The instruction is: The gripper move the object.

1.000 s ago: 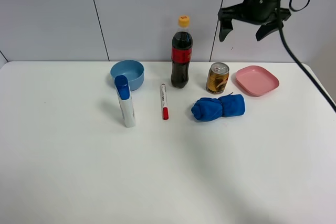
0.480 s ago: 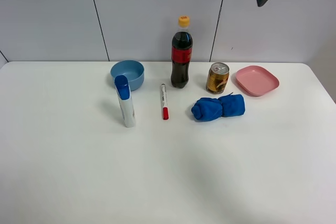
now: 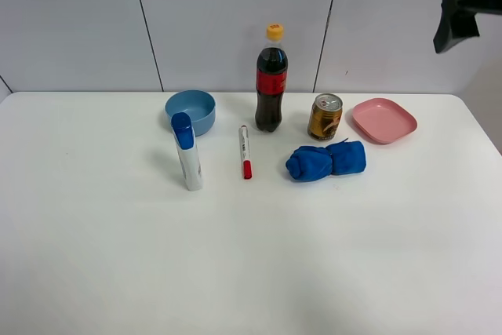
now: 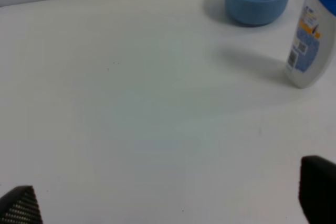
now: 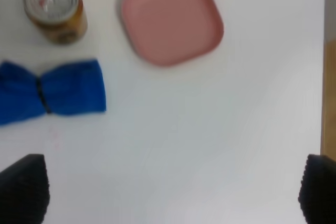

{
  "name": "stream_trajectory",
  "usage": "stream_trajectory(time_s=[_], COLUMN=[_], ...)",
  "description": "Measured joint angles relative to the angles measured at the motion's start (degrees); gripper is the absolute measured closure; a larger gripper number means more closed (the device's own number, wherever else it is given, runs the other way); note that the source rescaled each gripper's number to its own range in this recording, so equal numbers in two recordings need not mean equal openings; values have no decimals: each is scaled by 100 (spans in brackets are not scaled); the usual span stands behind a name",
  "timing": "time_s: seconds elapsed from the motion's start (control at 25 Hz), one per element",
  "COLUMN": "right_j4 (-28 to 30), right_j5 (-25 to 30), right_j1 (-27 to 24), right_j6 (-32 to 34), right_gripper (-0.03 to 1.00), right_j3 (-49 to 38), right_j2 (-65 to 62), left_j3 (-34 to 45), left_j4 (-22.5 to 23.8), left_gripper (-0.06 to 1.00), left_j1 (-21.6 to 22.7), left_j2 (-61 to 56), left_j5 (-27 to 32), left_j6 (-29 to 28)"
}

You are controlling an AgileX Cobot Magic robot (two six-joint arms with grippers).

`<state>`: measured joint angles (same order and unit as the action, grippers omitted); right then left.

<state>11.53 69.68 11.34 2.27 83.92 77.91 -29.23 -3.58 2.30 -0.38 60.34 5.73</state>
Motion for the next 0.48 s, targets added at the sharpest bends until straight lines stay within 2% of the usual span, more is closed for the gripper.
stream_trajectory(time_s=[0.24,0.48], right_j4=[-134,-137], right_j5=[40,40], right_j1=[0,0], right_j6=[111,467], right_gripper=[3,3], right_j3=[-1345,-2290], right_j2=[-798,-1582], left_j3=[0,0], left_j4=[0,0], left_gripper=[-6,-6], left_j1=[0,0], left_j2=[0,0], left_j5=[0,0], left_j6=[0,0])
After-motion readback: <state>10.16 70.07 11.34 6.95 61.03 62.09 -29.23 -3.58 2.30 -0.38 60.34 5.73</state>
